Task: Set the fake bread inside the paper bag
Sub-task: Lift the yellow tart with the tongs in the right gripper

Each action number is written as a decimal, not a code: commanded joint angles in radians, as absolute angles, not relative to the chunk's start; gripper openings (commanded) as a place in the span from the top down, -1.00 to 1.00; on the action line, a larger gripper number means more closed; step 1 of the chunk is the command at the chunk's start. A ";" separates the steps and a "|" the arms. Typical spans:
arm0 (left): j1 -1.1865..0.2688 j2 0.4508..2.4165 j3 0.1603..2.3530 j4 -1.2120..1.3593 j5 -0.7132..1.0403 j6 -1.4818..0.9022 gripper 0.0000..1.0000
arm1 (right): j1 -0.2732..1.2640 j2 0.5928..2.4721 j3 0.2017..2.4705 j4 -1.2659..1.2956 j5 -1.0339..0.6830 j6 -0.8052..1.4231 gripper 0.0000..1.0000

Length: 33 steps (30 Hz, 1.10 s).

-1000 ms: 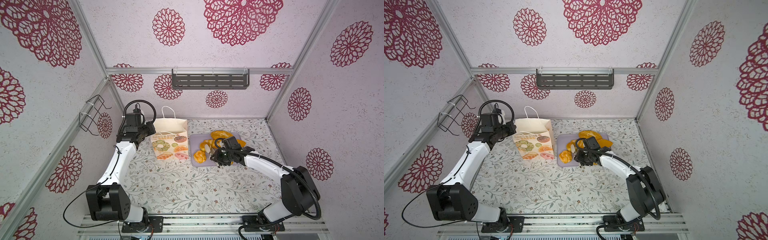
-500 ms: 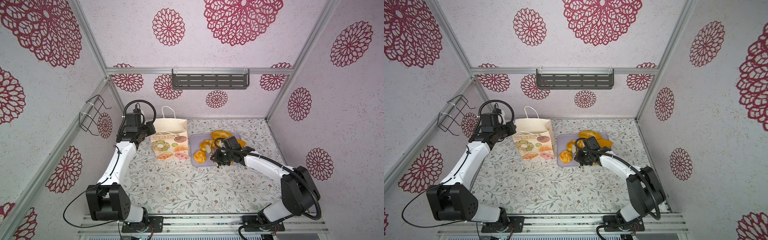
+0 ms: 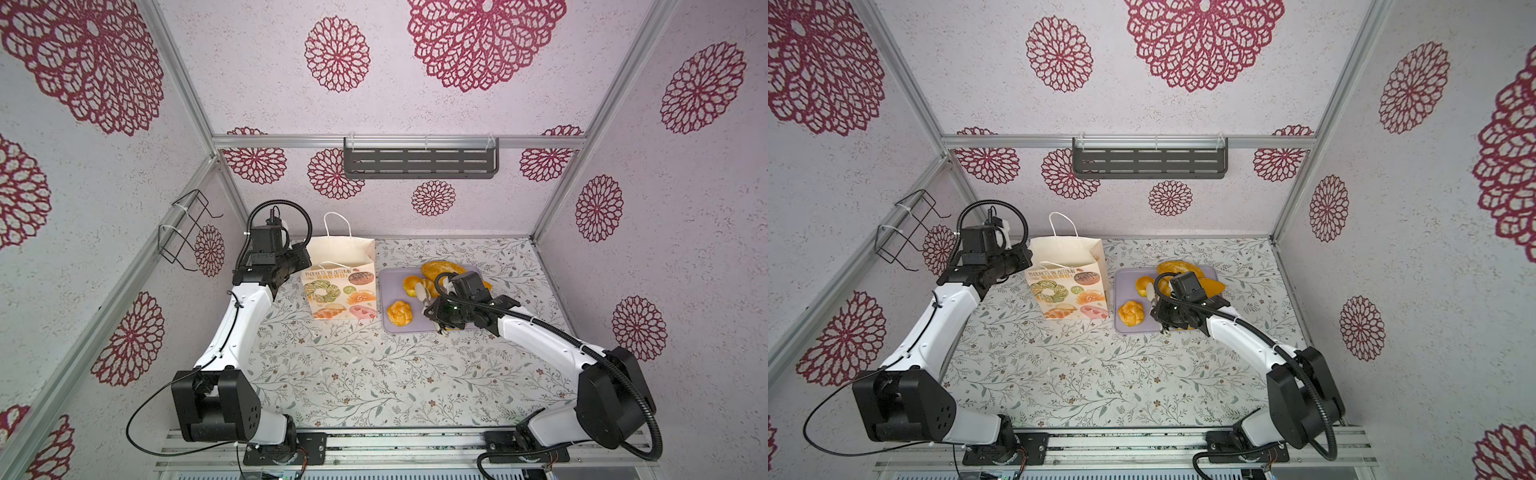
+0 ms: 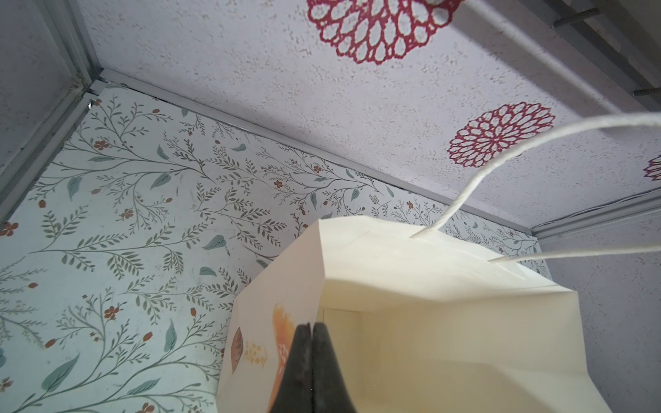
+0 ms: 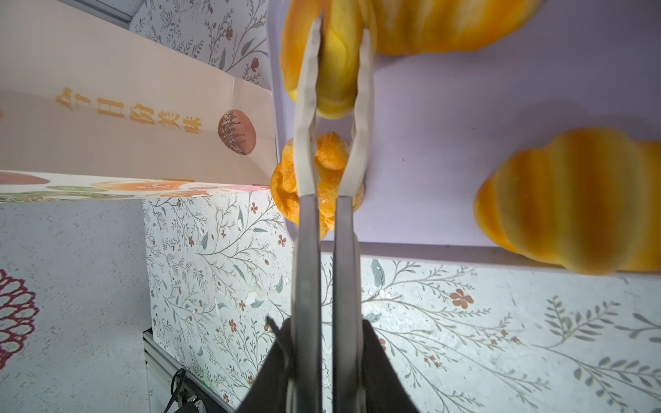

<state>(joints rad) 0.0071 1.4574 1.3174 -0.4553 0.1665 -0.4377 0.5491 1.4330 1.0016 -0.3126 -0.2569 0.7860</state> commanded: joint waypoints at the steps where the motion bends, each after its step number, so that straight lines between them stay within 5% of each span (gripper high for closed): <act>1: 0.003 1.428 1.322 -0.451 0.169 -0.426 1.00 | 0.553 1.362 1.006 -0.269 -0.234 0.771 0.52; 33: -0.012 1.427 1.316 -0.443 0.159 -0.429 1.00 | 0.551 1.279 1.114 -0.365 -0.205 0.604 0.56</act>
<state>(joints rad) -0.0071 1.4498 1.3174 -0.4576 0.1635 -0.4385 0.5488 1.3010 1.0447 -0.3649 -0.2260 0.6647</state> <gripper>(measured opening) 0.047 0.273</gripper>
